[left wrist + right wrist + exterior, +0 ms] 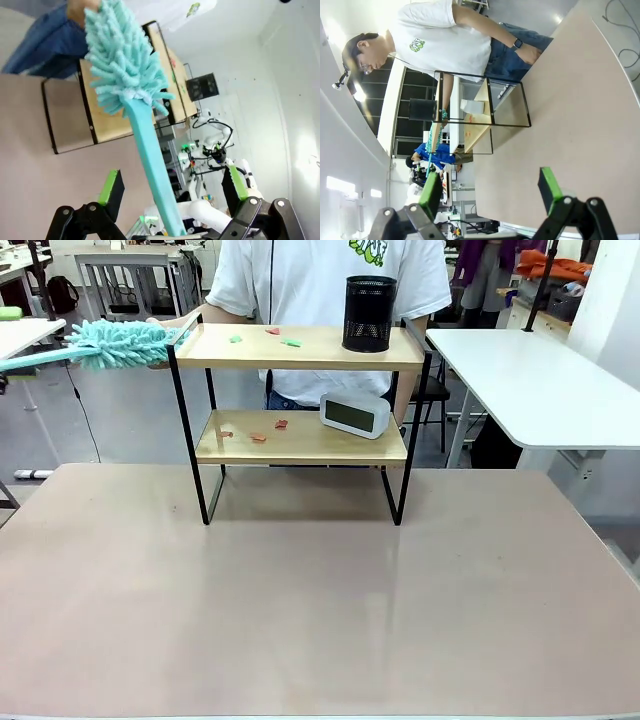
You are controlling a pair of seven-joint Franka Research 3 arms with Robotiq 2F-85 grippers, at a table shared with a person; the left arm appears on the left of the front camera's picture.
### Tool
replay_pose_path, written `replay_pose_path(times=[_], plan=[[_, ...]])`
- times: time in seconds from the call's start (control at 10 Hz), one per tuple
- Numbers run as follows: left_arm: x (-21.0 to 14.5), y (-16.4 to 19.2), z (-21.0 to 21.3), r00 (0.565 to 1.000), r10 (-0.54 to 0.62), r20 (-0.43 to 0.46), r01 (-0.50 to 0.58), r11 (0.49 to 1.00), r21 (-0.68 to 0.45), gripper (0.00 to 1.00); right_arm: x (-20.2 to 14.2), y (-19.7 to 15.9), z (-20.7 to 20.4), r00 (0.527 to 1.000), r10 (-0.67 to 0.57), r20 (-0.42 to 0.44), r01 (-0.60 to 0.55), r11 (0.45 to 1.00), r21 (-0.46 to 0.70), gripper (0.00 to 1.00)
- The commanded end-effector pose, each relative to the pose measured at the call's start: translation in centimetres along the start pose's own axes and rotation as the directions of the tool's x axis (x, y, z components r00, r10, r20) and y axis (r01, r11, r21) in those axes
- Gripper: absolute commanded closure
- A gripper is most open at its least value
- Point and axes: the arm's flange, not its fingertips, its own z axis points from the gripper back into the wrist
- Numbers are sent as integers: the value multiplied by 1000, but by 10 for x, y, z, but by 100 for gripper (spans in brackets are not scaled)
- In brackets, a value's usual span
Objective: Clean the shelf.
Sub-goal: Pick up the Duster from the human.
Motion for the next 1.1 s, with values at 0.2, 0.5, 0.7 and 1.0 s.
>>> replay_pose_path(times=[0.2, 0.5, 0.7, 1.0], plan=[[-1, -9, 17, 999, -35, 35, 35, 999, 3, 0, 3, 1, -1, 1000, 29, 7, -29, 999, 20, 0], [1, 7, -1, 959, 107, -261, -131, 988, -76, 0, 3, 1, -1, 1000, 29, 7, -29, 999, 20, 0], [17, 16, -7, 908, 209, -362, -279, 948, -155, 0, 3, 1, -1, 1000, 29, 7, -29, 999, 20, 0], [26, 22, -20, 877, 248, -410, -355, 912, -207, 0, 3, 1, -1, 1000, 29, 7, -29, 999, 20, 0]])
